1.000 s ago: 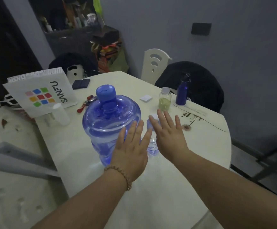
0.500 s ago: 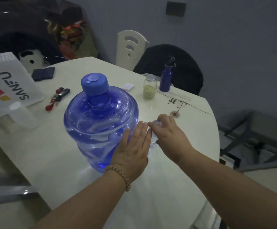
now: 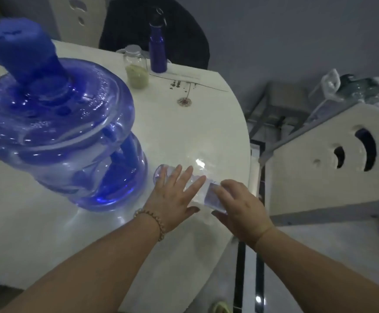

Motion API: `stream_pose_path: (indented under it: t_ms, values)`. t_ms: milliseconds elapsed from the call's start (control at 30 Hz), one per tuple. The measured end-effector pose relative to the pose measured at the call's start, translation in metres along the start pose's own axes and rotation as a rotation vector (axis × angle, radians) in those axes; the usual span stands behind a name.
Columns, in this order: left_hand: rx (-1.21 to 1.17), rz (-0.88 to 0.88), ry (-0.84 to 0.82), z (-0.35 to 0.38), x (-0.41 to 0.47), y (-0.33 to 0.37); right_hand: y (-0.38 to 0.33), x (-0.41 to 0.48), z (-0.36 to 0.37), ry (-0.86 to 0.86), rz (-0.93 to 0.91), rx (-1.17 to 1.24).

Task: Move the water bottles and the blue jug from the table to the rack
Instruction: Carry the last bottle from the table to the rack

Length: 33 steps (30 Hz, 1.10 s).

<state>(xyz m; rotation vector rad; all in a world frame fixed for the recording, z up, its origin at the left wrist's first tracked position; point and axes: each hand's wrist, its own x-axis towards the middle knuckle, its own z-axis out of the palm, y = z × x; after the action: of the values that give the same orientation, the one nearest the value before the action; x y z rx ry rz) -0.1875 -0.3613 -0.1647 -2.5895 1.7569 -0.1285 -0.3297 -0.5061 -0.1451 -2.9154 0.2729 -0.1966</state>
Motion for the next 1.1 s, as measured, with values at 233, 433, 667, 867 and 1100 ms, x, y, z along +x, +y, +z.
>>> stream_pose_path:
  t_ms: [233, 433, 667, 867, 1100]
  values:
    - [0.033, 0.094, 0.014, 0.018, 0.007, 0.004, -0.010, -0.023, 0.031, -0.030, -0.022, -0.095]
    - [0.106, 0.116, -0.142, 0.020, 0.022, -0.015, -0.015, -0.011, 0.043, -0.187, 0.141, -0.147]
    - [0.106, 0.114, -0.138, 0.000, 0.024, 0.002, -0.009, -0.007, 0.031, -0.157, 0.146, -0.186]
    - [0.068, 0.206, 0.108, -0.080, 0.085, 0.069, 0.057, -0.040, -0.070, 0.024, 0.187, -0.279]
    - [0.034, 0.282, 0.444, -0.176, 0.203, 0.227, 0.194, -0.116, -0.213, 0.179, 0.229, -0.428]
